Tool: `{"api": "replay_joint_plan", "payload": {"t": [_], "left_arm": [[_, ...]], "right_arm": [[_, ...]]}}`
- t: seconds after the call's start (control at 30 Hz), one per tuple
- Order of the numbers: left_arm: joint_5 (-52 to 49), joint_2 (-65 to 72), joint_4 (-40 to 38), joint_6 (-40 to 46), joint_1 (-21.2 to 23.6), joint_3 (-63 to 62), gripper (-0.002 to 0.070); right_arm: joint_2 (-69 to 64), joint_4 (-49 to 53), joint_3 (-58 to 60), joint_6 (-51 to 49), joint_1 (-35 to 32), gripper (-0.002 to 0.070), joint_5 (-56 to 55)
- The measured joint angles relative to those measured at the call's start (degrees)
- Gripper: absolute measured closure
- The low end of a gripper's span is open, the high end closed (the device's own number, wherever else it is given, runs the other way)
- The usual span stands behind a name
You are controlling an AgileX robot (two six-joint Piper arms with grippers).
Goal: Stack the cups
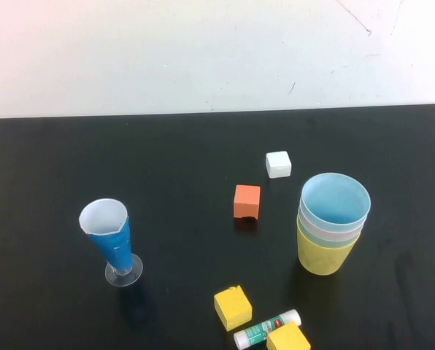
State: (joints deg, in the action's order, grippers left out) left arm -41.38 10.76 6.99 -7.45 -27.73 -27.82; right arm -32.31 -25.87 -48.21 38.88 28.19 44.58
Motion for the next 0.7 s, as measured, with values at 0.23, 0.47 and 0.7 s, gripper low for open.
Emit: {"api": "replay_joint_plan", "payload": {"t": [0.23, 0.47, 0.7], "left_arm": [[-0.3, 0.0, 0.0, -0.1, 0.0, 0.0, 0.0677], [-0.4, 0.0, 0.0, -0.2, 0.0, 0.0, 0.0676], [-0.4, 0.0, 0.0, -0.4, 0.0, 0.0, 0.0677]], "right_arm": [[0.1, -0.6, 0.5, 0.9, 0.0, 0.0678, 5.6], [0.1, -0.6, 0.6, 1.1, 0.0, 0.0678, 7.9], [0.1, 0.0, 0.6, 1.4, 0.0, 0.0678, 8.2]]}}
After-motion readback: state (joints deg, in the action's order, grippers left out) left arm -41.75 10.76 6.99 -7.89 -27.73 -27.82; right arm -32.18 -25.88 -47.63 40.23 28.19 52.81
